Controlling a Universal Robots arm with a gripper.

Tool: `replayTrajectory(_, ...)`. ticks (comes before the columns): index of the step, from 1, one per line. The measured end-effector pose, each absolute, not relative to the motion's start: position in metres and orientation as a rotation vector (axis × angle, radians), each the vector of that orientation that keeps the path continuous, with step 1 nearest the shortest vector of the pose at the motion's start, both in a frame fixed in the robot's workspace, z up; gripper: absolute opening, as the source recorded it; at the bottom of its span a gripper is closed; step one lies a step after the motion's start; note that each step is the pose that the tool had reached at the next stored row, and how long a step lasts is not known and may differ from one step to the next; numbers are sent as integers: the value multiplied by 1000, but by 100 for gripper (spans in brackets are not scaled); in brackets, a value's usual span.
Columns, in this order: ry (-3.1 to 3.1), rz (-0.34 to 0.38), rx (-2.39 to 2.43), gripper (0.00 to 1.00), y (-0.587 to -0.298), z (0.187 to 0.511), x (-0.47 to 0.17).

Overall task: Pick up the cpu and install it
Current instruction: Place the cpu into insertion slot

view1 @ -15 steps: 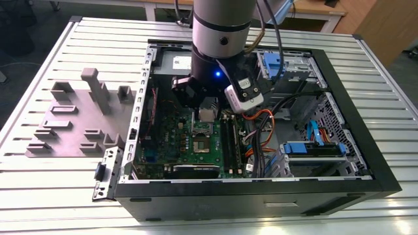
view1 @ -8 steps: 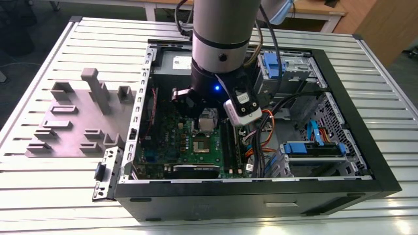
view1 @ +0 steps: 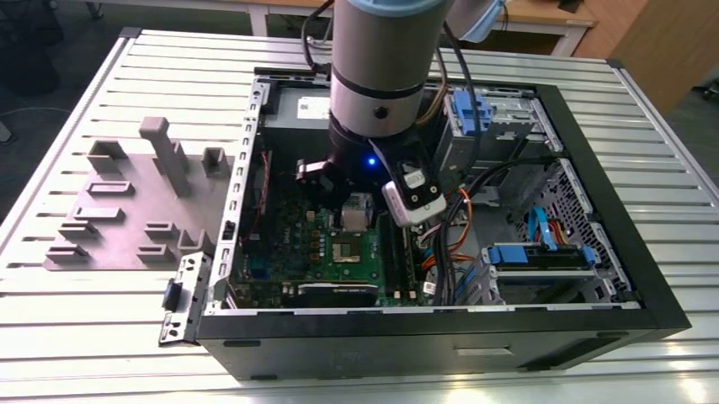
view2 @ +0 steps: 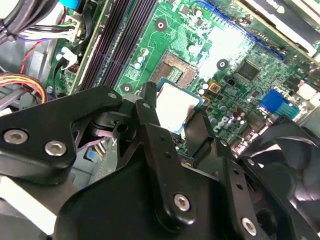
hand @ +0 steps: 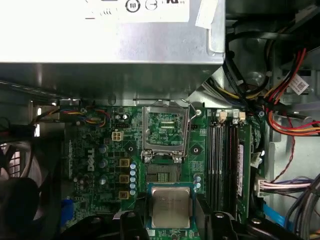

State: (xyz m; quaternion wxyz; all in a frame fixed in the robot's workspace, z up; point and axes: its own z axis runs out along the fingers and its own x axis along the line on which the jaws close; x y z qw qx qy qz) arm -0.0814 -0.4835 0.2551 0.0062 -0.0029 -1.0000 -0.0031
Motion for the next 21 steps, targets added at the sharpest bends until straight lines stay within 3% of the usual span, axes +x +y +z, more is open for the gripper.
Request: replayTrajectory(21, -3126, -10, 7, 47, -490, 218, -82)
